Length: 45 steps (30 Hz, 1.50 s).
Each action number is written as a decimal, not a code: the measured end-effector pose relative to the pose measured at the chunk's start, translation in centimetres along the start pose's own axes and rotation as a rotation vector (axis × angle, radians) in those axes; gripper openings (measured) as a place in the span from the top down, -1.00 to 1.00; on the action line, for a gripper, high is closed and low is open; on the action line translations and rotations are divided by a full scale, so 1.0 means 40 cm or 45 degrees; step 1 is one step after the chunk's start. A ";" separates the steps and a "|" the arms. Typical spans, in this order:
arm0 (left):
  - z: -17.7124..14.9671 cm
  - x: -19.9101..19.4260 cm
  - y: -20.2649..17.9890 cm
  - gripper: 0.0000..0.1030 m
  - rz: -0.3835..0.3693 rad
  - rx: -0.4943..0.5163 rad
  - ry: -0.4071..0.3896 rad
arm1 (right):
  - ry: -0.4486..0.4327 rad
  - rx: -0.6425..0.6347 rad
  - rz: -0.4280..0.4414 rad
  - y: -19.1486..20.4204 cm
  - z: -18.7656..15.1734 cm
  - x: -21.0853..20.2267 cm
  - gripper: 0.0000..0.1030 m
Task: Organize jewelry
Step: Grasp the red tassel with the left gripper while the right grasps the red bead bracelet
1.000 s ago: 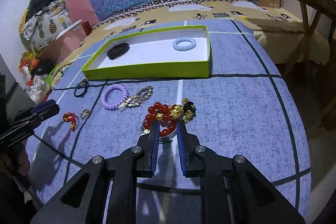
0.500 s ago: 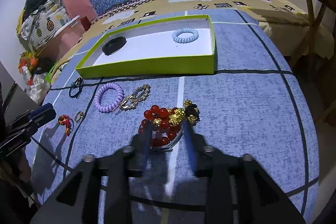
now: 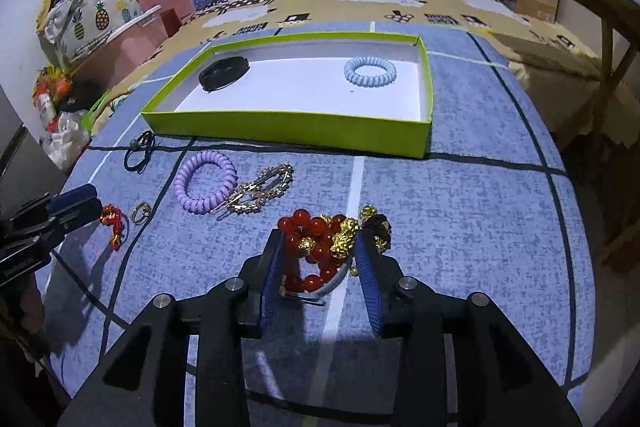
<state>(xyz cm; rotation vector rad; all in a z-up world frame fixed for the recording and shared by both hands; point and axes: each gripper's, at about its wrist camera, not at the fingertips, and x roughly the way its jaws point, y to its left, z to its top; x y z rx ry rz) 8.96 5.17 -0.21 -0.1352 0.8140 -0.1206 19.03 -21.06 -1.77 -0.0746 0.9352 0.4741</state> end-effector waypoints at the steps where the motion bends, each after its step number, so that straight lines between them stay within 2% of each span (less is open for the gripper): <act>1: -0.002 0.001 0.001 0.21 0.000 -0.002 0.002 | 0.007 0.019 0.017 -0.006 0.000 0.004 0.31; 4: -0.003 0.003 0.004 0.21 -0.002 -0.007 0.006 | 0.014 0.117 0.107 -0.036 0.001 0.008 0.32; 5: -0.003 0.005 0.005 0.21 -0.002 -0.007 0.007 | 0.011 0.159 0.142 -0.050 0.002 0.006 0.38; 6: -0.003 0.005 0.005 0.21 -0.001 -0.008 0.008 | 0.003 0.179 0.154 -0.058 0.003 0.004 0.59; 9: -0.005 0.007 0.007 0.21 0.001 -0.011 0.010 | -0.005 0.176 0.161 -0.060 0.006 -0.001 0.62; 11: -0.005 0.006 0.010 0.21 0.002 -0.012 0.009 | -0.015 0.171 0.163 -0.055 0.008 -0.003 0.79; 17: -0.004 0.001 0.015 0.21 0.007 -0.014 0.002 | -0.048 0.182 0.176 -0.055 0.012 -0.016 0.79; 30: -0.009 0.004 0.039 0.17 0.041 -0.002 0.009 | -0.213 0.188 0.256 -0.039 0.032 -0.109 0.79; 36: -0.019 0.019 0.047 0.03 0.027 0.025 0.058 | -0.238 0.184 0.278 -0.034 0.034 -0.134 0.79; 40: -0.019 0.038 0.033 0.02 -0.014 0.068 0.101 | -0.235 0.169 0.284 -0.025 0.036 -0.133 0.79; 45: -0.004 0.058 0.020 -0.01 0.000 0.142 0.115 | -0.226 0.161 0.294 -0.022 0.034 -0.130 0.79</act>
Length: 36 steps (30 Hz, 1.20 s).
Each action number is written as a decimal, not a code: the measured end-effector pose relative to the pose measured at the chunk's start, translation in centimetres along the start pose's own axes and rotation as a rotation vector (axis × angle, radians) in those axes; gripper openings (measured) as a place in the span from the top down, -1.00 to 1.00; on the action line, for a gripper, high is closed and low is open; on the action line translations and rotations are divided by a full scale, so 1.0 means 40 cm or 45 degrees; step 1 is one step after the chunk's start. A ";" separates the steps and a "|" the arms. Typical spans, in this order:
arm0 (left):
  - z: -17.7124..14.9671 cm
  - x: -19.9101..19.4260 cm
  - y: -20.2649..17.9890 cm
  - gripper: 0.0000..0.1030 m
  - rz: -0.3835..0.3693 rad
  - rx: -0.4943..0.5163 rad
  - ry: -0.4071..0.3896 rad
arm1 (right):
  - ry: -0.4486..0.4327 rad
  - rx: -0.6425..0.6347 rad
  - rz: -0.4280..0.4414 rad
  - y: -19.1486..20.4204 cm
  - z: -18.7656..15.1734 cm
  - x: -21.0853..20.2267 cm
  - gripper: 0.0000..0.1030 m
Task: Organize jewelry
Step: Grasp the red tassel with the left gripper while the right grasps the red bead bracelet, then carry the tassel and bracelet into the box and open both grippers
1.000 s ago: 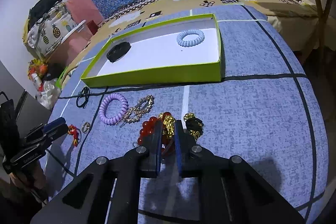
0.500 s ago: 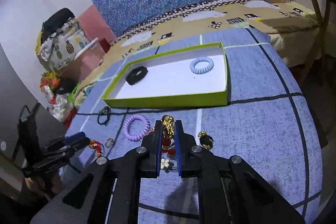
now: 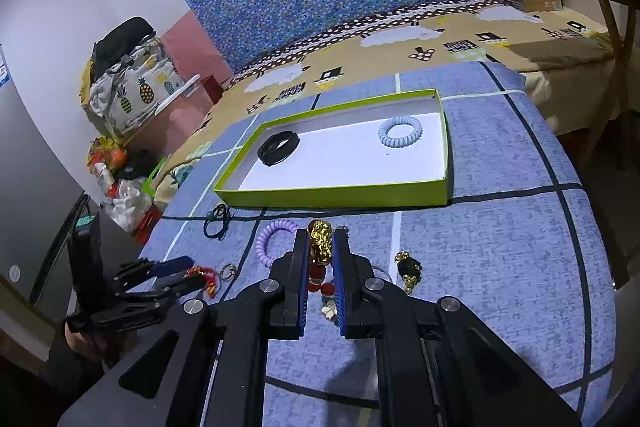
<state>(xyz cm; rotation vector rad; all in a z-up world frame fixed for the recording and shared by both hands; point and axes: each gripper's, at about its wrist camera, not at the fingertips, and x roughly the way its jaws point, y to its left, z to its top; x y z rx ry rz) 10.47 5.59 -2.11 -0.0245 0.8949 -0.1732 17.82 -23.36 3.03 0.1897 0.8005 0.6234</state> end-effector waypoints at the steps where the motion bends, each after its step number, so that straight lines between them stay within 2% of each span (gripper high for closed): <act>1: 0.002 0.001 -0.004 -0.01 0.007 0.015 0.004 | 0.001 -0.001 0.000 0.001 0.000 0.000 0.79; 3: 0.001 0.001 -0.017 -0.01 0.023 0.057 0.008 | 0.001 -0.001 -0.001 0.000 -0.001 0.000 0.79; 5: -0.007 0.000 -0.031 0.22 0.036 0.094 0.018 | 0.000 -0.002 -0.003 0.000 -0.001 0.000 0.79; 7: -0.015 -0.008 -0.047 0.68 0.030 0.128 0.016 | -0.002 -0.003 -0.005 0.001 -0.003 -0.001 0.79; 13: -0.033 -0.031 -0.062 0.71 0.020 0.128 0.001 | -0.013 -0.001 -0.008 0.002 -0.006 -0.013 0.79; 19: -0.031 -0.095 -0.056 0.72 -0.026 0.064 -0.101 | -0.040 0.004 -0.017 0.002 -0.002 -0.034 0.79; 26: 0.014 -0.128 -0.039 0.72 -0.036 -0.028 -0.177 | -0.067 0.007 -0.023 0.006 0.012 -0.047 0.79; 36: 0.104 -0.089 -0.031 0.71 -0.012 -0.075 -0.208 | -0.077 -0.010 -0.055 -0.006 0.065 -0.018 0.79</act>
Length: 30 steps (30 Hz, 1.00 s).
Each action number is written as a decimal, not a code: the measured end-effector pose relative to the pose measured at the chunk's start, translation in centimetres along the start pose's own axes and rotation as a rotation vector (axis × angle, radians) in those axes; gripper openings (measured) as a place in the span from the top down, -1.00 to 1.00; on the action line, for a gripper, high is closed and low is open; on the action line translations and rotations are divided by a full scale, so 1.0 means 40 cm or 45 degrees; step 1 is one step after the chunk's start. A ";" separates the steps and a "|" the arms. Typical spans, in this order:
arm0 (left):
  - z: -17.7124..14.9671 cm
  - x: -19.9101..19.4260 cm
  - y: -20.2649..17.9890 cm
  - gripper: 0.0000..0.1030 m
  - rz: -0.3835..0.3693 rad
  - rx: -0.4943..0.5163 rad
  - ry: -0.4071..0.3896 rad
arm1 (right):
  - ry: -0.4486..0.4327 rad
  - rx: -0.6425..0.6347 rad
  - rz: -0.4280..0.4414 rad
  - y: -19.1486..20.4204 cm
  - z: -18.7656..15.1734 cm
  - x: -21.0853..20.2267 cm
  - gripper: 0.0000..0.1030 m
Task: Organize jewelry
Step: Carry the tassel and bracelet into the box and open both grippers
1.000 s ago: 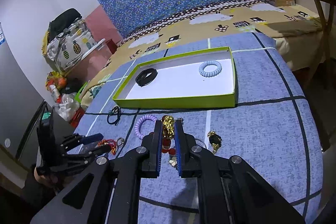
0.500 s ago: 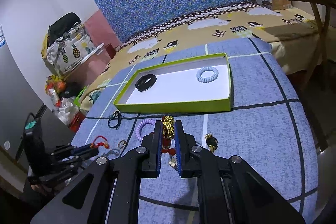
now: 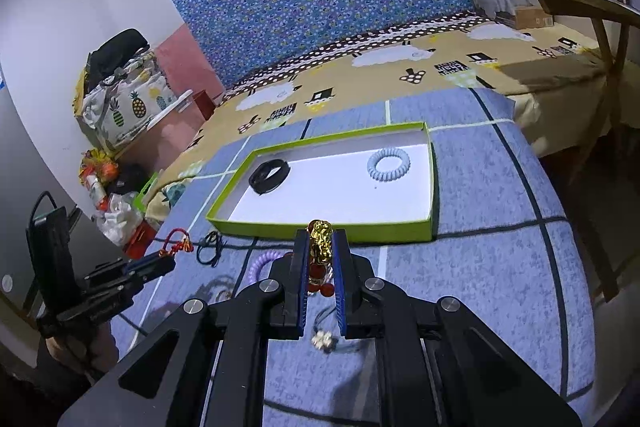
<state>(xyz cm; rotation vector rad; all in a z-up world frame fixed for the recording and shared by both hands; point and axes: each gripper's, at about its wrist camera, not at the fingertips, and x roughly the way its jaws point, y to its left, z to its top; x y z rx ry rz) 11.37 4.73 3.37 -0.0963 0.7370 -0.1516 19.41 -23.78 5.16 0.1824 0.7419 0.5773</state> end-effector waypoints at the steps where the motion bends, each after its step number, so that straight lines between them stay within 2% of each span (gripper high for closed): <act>1: 0.009 0.006 0.000 0.71 0.007 0.003 -0.004 | -0.001 -0.001 -0.003 -0.001 0.002 0.003 0.79; 9: 0.090 0.069 0.011 0.71 0.043 0.015 -0.025 | -0.017 -0.003 -0.031 -0.028 0.063 0.053 0.79; 16: 0.136 0.160 0.033 0.71 0.082 0.005 0.029 | -0.002 0.001 -0.069 -0.061 0.113 0.116 0.79; 22: 0.146 0.230 0.039 0.71 0.102 0.006 0.093 | 0.064 0.023 -0.114 -0.096 0.115 0.182 0.79; 30: 0.133 0.274 0.041 0.70 0.115 -0.007 0.146 | 0.138 0.044 -0.180 -0.132 0.091 0.239 0.79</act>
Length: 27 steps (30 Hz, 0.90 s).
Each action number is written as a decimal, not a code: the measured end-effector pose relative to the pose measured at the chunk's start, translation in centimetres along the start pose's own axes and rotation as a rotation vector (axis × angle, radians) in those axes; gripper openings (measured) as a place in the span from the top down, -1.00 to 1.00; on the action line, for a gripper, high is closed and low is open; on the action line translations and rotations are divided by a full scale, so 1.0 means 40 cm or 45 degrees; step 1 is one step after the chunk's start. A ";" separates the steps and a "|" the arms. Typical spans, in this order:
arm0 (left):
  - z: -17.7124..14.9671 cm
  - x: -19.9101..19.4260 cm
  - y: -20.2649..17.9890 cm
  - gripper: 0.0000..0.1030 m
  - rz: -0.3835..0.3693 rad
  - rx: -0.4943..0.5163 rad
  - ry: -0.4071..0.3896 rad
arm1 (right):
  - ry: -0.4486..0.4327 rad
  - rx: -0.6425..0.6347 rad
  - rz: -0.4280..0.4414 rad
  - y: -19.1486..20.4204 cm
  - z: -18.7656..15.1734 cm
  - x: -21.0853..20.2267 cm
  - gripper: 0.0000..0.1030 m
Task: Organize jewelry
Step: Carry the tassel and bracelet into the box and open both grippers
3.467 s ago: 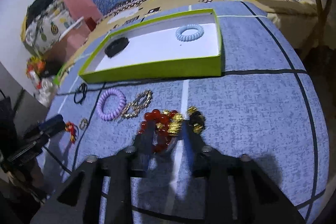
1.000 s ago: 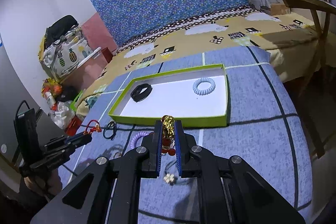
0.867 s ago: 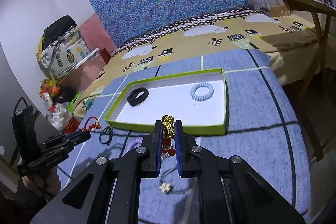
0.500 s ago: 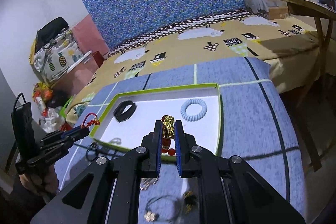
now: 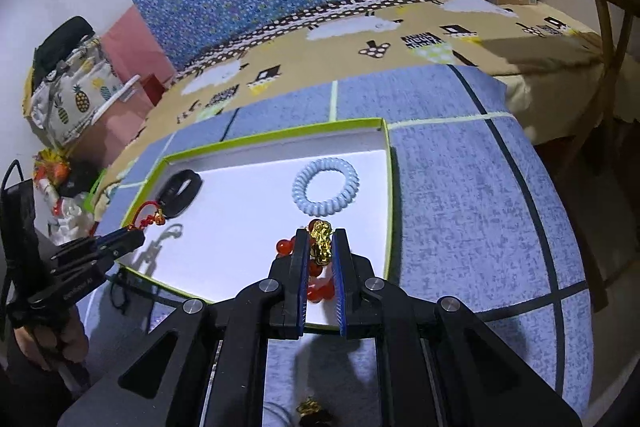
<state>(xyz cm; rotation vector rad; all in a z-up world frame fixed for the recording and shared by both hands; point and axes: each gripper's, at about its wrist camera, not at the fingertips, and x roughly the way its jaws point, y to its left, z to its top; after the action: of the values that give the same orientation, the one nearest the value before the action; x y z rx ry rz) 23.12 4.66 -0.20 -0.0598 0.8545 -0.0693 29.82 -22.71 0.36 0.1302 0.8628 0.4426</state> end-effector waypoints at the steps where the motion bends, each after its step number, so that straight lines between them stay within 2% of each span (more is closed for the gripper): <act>1: -0.001 0.005 0.000 0.70 -0.001 -0.005 0.007 | 0.006 -0.001 -0.008 -0.001 0.000 0.003 0.79; 9: -0.005 0.018 0.000 0.66 0.011 -0.007 0.025 | 0.036 0.020 -0.027 -0.014 0.001 0.018 0.77; 11: -0.003 0.017 -0.001 0.56 0.001 -0.009 0.025 | 0.033 0.010 -0.033 -0.010 0.003 0.015 0.72; 13: -0.003 0.012 -0.001 0.34 -0.012 -0.014 0.014 | 0.017 -0.004 -0.041 -0.004 0.002 0.004 0.61; 15: -0.006 0.004 0.000 0.25 -0.011 -0.024 -0.002 | 0.001 -0.013 -0.042 0.003 0.001 -0.009 0.52; 17: -0.010 -0.009 0.003 0.24 -0.016 -0.037 -0.019 | -0.019 -0.025 -0.039 0.014 -0.001 -0.026 0.42; 27: -0.070 -0.149 0.000 0.24 -0.027 -0.024 -0.156 | -0.119 -0.068 -0.015 0.067 -0.047 -0.151 0.42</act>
<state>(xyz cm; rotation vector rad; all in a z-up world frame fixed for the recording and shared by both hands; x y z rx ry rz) 17.09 5.09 2.46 -0.0899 0.7324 -0.0767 24.10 -23.00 4.16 0.0956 0.7595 0.4446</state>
